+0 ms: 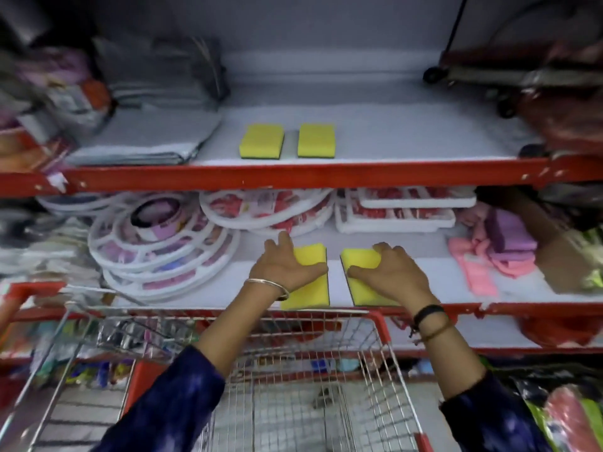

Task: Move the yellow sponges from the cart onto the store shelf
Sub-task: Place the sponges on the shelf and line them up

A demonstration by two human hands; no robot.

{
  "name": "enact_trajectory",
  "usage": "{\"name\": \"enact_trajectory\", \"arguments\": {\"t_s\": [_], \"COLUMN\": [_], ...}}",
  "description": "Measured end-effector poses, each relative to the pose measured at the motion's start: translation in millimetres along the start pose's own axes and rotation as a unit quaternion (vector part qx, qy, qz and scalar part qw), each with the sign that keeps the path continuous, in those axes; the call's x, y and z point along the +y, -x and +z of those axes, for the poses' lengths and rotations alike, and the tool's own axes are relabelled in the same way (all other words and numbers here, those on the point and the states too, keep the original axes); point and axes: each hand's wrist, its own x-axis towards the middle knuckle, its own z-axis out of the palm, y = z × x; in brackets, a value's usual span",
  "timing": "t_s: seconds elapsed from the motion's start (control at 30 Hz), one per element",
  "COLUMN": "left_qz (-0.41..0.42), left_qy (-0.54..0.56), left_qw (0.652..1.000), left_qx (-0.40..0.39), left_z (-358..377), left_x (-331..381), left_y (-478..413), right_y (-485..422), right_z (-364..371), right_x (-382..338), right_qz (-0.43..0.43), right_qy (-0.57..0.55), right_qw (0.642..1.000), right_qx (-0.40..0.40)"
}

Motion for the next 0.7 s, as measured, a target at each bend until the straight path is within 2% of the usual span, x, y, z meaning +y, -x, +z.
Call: {"name": "enact_trajectory", "arguments": {"t_s": [0.2, 0.33, 0.53, 0.7], "left_qz": [0.057, 0.081, 0.086, 0.056], "left_qy": [-0.019, -0.012, -0.077, -0.109], "left_qw": [0.996, 0.993, 0.988, 0.989], "left_qx": [0.068, 0.085, 0.099, 0.077], "left_z": [-66.5, -101.1, -123.4, -115.9], "left_x": [66.2, 111.1, 177.1, 204.0], "left_y": [-19.7, -47.6, -93.4, -135.5], "right_y": [-18.7, -47.8, -103.9, -149.4], "right_z": [-82.4, -130.7, -170.6, -178.9], "right_x": [-32.0, -48.3, -63.8, -66.9], "right_qz": [-0.047, -0.065, -0.055, -0.014], "right_qy": [-0.01, -0.017, -0.002, -0.008], "right_qw": [0.997, 0.993, 0.991, 0.993], "right_qx": [0.059, 0.102, 0.124, 0.115]}}
